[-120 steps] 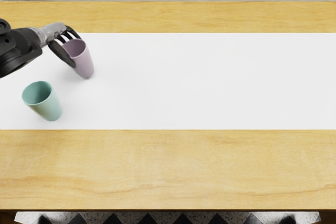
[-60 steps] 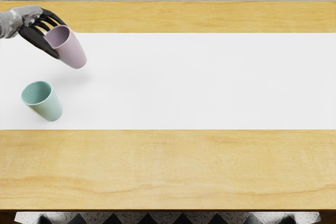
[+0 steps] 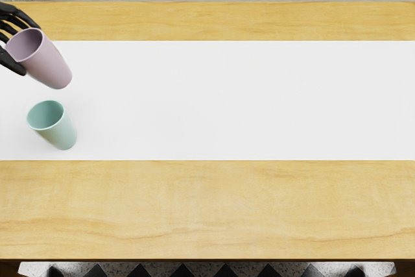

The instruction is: Pick up cup and place in cup with left hand

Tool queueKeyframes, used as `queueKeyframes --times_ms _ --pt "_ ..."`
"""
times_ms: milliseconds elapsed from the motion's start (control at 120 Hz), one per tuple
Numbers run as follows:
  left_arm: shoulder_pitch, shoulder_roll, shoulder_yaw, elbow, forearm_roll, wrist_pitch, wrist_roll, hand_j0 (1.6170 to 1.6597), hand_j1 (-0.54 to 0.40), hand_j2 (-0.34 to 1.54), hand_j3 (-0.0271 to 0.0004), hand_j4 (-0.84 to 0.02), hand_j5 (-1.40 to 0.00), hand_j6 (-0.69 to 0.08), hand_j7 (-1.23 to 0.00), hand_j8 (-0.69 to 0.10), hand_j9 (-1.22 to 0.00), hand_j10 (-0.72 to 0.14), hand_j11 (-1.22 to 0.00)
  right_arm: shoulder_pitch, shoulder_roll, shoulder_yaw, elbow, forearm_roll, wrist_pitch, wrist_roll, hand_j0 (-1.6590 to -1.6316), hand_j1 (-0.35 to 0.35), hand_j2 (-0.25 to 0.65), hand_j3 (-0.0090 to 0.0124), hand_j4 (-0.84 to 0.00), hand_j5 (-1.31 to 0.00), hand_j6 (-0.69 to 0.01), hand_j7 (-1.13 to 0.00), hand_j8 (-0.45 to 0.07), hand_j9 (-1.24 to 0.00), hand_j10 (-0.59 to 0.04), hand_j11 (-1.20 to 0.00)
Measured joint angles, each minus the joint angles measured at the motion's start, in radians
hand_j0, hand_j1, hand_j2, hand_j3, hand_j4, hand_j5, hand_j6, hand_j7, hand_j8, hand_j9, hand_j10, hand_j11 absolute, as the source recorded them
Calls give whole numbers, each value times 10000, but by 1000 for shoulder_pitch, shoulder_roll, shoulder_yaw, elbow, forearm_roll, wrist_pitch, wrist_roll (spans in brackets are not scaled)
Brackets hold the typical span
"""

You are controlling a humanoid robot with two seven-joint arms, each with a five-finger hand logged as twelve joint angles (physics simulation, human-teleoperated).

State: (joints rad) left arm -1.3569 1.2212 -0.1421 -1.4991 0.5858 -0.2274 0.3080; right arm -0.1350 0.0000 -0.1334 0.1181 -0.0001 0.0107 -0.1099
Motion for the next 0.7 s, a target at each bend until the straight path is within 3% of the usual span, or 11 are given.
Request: queueKeyframes --times_ms 267,700 --pt "31 97 -19 -32 -4 -41 -4 16559 -1073 2161 0 -4309 -6923 -3450 -6870 -4084 -6818 -5066 -6825 0 0 0 0 0 0 0 -16581 -3290 -33 0 -172 -219 -174 -218 -173 -219 -171 -219" --pt "48 123 -20 -53 -37 -87 -7 16558 -1225 2157 0 -4180 -6923 -3393 -6931 -3880 -6915 -5156 -6918 0 0 0 0 0 0 0 -16581 -3290 -33 0 -173 -219 -175 -218 -173 -219 -172 -219"
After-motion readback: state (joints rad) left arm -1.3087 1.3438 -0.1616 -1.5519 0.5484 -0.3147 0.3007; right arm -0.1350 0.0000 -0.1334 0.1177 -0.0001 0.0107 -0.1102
